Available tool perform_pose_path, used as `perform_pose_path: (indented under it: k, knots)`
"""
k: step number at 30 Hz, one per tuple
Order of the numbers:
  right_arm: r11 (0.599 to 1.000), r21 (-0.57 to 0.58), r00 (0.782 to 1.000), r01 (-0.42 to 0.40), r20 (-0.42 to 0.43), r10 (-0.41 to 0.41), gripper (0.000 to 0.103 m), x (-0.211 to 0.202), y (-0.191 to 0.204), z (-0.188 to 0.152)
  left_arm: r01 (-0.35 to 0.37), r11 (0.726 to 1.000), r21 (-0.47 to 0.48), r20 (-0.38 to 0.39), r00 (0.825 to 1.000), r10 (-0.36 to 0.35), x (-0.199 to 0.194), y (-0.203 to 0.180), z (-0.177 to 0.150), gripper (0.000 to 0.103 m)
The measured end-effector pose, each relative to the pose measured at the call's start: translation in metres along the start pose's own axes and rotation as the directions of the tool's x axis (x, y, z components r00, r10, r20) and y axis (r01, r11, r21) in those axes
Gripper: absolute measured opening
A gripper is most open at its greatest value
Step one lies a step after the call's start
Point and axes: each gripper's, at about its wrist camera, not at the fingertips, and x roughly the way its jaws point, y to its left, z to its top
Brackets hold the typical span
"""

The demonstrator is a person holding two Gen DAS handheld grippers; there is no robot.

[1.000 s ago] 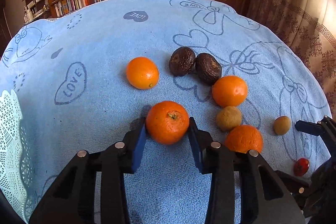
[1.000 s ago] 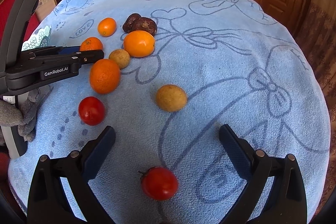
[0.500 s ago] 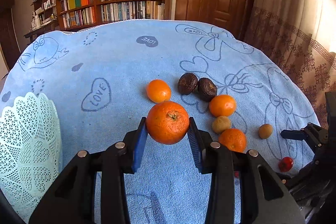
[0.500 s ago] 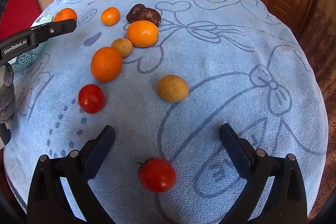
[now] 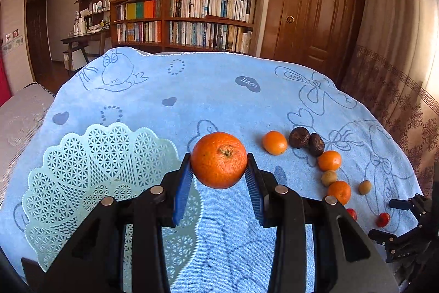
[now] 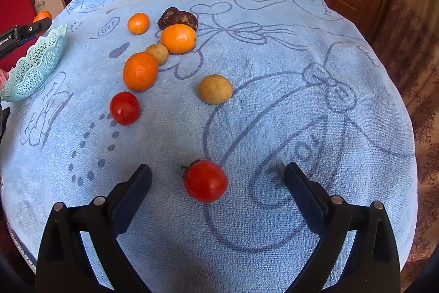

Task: Organize fruits
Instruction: 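Carry the orange into the mint basket and open the left tool while the right tool grasps a red tomato, then carry the red tomato over the basket and open the right tool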

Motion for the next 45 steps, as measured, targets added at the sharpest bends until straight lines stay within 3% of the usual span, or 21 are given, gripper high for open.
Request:
perform_pose_path:
  k: [5, 7, 13, 16, 18, 20, 25, 30, 36, 41, 45]
  knots:
    - [0.998, -0.033, 0.998, 0.050, 0.041, -0.048, 0.068, -0.009, 0.009, -0.005, -0.055, 0.998, -0.040, 0.008, 0.998, 0.056, -0.008, 0.030, 0.001, 0.039]
    - [0.998, -0.040, 0.998, 0.042, 0.042, -0.040, 0.050, -0.009, 0.013, -0.005, -0.080, 0.995, -0.058, 0.006, 0.997, 0.080, -0.010, 0.041, 0.000, 0.039]
    - [0.999, -0.019, 0.999, 0.030, 0.046, -0.029, 0.030, -0.014, 0.018, -0.007, -0.147, 0.983, -0.112, -0.025, 0.989, 0.145, -0.008, 0.073, -0.004, 0.039]
    - [1.000, 0.005, 0.998, 0.019, 0.054, -0.019, 0.029, -0.018, 0.016, -0.005, -0.170, 0.976, -0.138, -0.033, 0.985, 0.167, -0.007, 0.085, -0.004, 0.042]
    - [1.000, 0.005, 0.998, 0.013, 0.068, -0.013, 0.028, -0.024, 0.018, -0.002, -0.176, 0.972, -0.158, -0.025, 0.984, 0.174, -0.010, 0.092, -0.003, 0.057]
    - [1.000, 0.002, 0.996, 0.003, 0.089, -0.003, 0.028, -0.030, 0.022, 0.003, -0.188, 0.966, -0.177, -0.005, 0.982, 0.190, -0.016, 0.097, 0.000, 0.079]
    - [0.998, -0.012, 0.986, -0.066, 0.151, 0.067, 0.028, -0.044, 0.040, 0.027, -0.194, 0.956, -0.220, 0.054, 0.976, 0.210, -0.037, 0.110, 0.012, 0.092]
    - [0.982, -0.057, 0.964, -0.180, 0.189, 0.188, 0.028, -0.051, 0.077, 0.060, -0.191, 0.942, -0.276, 0.106, 0.968, 0.227, -0.062, 0.126, 0.022, 0.095]
    - [0.935, -0.148, 0.921, -0.322, 0.181, 0.346, 0.028, -0.047, 0.146, 0.096, -0.208, 0.935, -0.286, 0.165, 0.951, 0.262, -0.089, 0.132, 0.027, 0.097]
    - [0.896, -0.215, 0.891, -0.388, 0.160, 0.424, 0.028, -0.040, 0.205, 0.122, -0.205, 0.935, -0.288, 0.184, 0.947, 0.264, -0.098, 0.134, 0.031, 0.097]
    - [0.876, -0.241, 0.881, -0.418, 0.125, 0.455, 0.028, -0.030, 0.241, 0.132, -0.205, 0.935, -0.289, 0.192, 0.944, 0.267, -0.101, 0.134, 0.032, 0.098]
